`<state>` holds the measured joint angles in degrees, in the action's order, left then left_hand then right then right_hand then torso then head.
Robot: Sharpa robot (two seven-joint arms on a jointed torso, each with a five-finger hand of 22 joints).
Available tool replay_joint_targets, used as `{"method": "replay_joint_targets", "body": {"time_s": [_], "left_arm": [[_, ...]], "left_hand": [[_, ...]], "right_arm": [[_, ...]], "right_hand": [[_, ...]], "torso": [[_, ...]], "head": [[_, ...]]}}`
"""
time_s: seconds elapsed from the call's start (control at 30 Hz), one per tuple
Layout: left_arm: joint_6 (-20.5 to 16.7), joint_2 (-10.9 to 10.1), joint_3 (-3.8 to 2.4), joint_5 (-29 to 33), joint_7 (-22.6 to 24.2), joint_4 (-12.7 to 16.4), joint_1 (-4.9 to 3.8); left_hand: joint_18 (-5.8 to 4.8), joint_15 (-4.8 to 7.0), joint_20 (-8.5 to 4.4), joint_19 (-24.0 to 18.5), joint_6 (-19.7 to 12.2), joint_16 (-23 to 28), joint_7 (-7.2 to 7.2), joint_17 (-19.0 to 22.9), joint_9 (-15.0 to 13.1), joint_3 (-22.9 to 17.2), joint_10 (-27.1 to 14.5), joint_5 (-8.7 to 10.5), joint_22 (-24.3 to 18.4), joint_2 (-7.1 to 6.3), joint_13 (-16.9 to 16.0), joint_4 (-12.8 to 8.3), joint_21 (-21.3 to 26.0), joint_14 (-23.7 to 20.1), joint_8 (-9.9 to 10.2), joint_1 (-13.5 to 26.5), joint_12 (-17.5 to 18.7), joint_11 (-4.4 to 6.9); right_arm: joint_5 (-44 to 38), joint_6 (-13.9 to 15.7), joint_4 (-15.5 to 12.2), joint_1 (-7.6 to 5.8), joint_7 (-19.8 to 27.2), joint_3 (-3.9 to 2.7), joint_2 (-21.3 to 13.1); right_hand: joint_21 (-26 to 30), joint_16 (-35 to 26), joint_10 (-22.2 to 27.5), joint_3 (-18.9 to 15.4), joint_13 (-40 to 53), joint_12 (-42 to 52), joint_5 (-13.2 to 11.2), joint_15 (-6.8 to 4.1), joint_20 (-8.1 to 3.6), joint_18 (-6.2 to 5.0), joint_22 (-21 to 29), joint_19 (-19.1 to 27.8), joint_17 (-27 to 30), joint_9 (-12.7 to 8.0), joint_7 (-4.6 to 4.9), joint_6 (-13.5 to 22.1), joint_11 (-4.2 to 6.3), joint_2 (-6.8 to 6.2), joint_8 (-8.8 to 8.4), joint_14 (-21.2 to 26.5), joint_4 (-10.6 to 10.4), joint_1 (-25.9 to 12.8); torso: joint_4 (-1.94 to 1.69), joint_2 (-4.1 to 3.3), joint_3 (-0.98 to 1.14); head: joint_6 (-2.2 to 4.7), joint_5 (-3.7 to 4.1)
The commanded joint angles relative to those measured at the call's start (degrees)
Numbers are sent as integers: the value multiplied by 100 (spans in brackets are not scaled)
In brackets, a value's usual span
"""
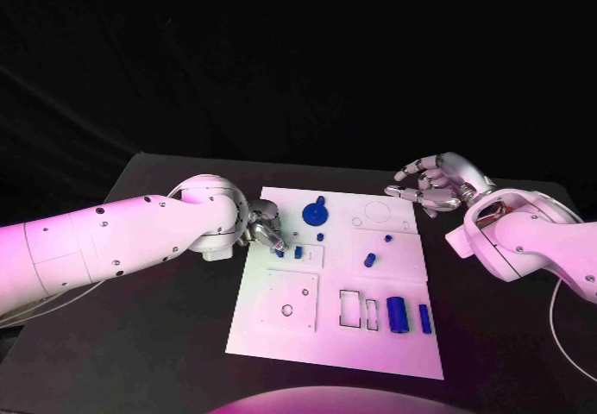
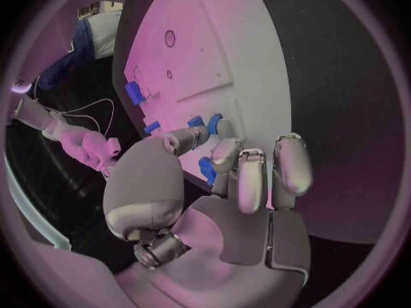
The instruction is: Assemble the parts on the task board
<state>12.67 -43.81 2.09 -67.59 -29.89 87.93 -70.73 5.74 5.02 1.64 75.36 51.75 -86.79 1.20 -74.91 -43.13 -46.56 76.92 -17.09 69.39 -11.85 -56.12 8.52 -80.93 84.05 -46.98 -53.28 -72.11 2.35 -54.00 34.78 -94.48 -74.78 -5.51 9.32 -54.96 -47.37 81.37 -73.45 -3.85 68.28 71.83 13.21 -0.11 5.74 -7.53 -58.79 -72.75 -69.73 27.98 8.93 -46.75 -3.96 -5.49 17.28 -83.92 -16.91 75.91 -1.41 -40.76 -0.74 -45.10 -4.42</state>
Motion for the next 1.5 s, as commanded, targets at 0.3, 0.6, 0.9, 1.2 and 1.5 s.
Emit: {"method": "replay_joint_targets", "body": {"time_s": [0.3, 0.6, 0.9, 1.2, 1.5], "left_arm": [[59, 46, 10, 90, 19, -34, 9], [140, 53, 19, 82, 10, -65, 10], [188, 33, 22, 61, 6, -68, 11], [210, 14, 24, 40, 6, -54, 12], [214, 5, 25, 25, 10, -43, 14]], "left_hand": [[-112, 36, -19, 21, 15, -24, 9, -739, 10, 162, -19, 26, -8, -18, 4, 48, 41, 407, 30, 58, -13, 17], [-113, 36, -19, 25, 17, -24, 9, -740, 10, 178, -18, 26, -3, -17, 0, 56, 39, 407, 31, 59, -15, 17], [-113, 42, -20, 25, 21, -24, -5, -739, 12, 201, -9, 5, -6, 30, -22, 39, 43, 407, 37, -8, -26, 28], [-115, 59, -26, 36, -7, -24, -23, -743, 9, 27, -1, -51, 4, 126, -51, -144, 45, 408, 60, -288, -35, 49], [-113, 60, -27, 32, -12, -24, -23, -742, 6, -69, 8, -49, -2, 119, -71, -203, 49, 409, 62, -341, -42, 51]], "right_arm": [[-10, -17, -13, 3, 79, -1, -6], [-4, -14, -17, 3, 81, -1, -14], [-3, -10, -17, 3, 83, -1, -18], [-3, -5, -12, 3, 84, -1, -15], [-5, -6, -6, 3, 78, -1, -12]], "right_hand": [[31, -23, 44, -33, -8, -30, -11, -24, -8, -83, 0, 32, 7, 8, -18, 41, -2, 40, 13, -143, 5, -28], [31, -23, 44, -33, -8, -30, -11, -24, -8, -83, 0, 32, 7, 8, -18, 41, -2, 40, 13, -143, 5, -28], [31, -23, 44, -33, -8, -30, -11, -24, -8, -83, 0, 32, 7, 8, -18, 41, -2, 40, 13, -143, 5, -28], [31, -23, 44, -33, -8, -30, -11, -24, -8, -83, 0, 32, 7, 8, -18, 41, -2, 40, 13, -143, 5, -28], [31, -23, 44, -33, -8, -30, -11, -24, -8, -83, 0, 32, 7, 8, -18, 41, -2, 40, 13, -143, 5, -28]], "torso": [[2, 0, 3], [1, 1, 3], [-1, 2, 2], [-4, 0, 0], [-2, 2, 2]], "head": [[-13, 2], [-24, 6], [-33, 5], [-41, 0], [-44, -9]]}}
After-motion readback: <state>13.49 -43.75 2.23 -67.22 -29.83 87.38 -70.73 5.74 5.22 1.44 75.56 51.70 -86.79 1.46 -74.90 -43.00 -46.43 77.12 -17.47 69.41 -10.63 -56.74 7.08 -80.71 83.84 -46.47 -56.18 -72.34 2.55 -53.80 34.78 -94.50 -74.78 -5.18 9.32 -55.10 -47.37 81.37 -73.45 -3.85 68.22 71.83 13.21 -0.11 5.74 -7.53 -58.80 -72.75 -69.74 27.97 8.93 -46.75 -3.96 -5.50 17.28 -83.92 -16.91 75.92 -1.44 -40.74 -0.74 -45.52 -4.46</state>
